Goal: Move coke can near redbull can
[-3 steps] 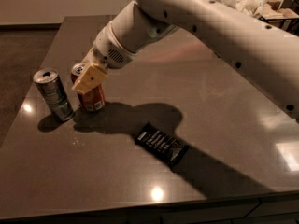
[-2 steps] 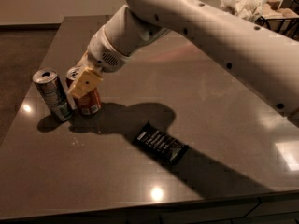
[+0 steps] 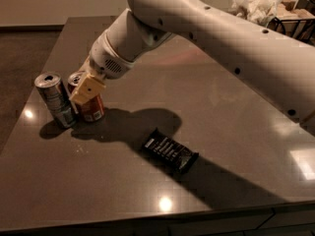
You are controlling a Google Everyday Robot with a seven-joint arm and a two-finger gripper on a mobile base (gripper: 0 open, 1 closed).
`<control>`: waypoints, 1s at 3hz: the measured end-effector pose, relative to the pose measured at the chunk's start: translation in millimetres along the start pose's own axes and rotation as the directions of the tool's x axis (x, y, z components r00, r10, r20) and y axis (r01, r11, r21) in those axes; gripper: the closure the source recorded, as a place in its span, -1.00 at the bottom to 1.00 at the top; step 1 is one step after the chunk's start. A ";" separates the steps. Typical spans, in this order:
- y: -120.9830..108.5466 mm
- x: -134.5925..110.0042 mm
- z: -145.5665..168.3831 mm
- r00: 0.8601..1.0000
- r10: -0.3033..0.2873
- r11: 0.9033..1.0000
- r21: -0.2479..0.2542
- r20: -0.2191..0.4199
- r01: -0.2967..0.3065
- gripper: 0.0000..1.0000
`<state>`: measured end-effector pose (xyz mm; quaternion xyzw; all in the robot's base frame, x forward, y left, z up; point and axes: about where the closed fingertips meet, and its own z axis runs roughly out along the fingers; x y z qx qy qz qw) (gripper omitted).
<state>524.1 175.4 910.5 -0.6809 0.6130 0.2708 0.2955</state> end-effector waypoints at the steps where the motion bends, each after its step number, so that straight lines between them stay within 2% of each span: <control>1: 1.0 -0.8 1.2 1.000 -0.002 1.000 -0.003 -0.001 0.002 -0.73; 2: 2.1 -1.6 2.4 1.000 -0.004 1.000 -0.005 -0.001 0.004 -1.00; 3: 2.1 -1.7 2.5 1.000 -0.004 1.000 -0.005 -0.001 0.004 -1.00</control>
Offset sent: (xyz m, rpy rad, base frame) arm -0.0010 0.0013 -0.0003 -0.0008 0.0003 0.0030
